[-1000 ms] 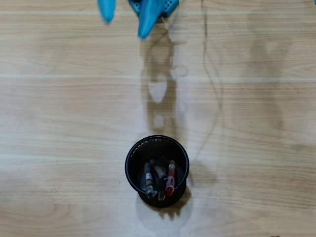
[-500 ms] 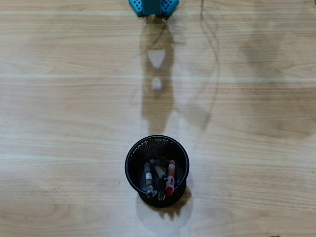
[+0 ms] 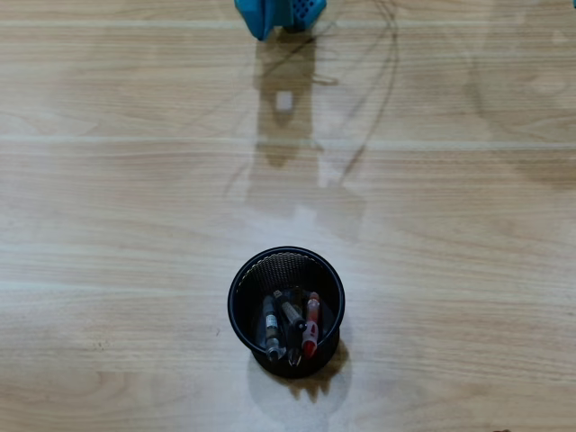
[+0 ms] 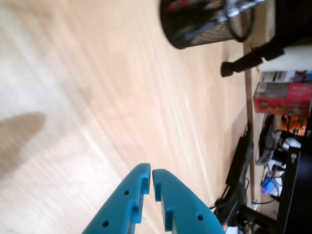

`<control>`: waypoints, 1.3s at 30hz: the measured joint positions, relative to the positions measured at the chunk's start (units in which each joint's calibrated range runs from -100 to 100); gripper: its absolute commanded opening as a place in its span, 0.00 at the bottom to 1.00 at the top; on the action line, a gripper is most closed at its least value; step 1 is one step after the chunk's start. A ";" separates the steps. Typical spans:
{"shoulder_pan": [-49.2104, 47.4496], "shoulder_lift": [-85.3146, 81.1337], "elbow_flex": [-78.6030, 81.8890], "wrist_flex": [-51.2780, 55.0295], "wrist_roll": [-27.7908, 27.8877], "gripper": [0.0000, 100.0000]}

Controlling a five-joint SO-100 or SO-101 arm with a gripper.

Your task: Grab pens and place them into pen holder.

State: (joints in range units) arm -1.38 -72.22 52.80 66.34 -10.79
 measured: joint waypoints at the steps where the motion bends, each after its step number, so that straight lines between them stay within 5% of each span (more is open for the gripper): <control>1: -0.10 -1.44 2.13 0.00 0.78 0.02; 19: -0.38 -22.26 40.20 0.00 7.75 0.02; 39: -0.48 -26.76 43.39 -1.29 8.01 0.02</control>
State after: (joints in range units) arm -1.86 -98.98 96.18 65.04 -2.78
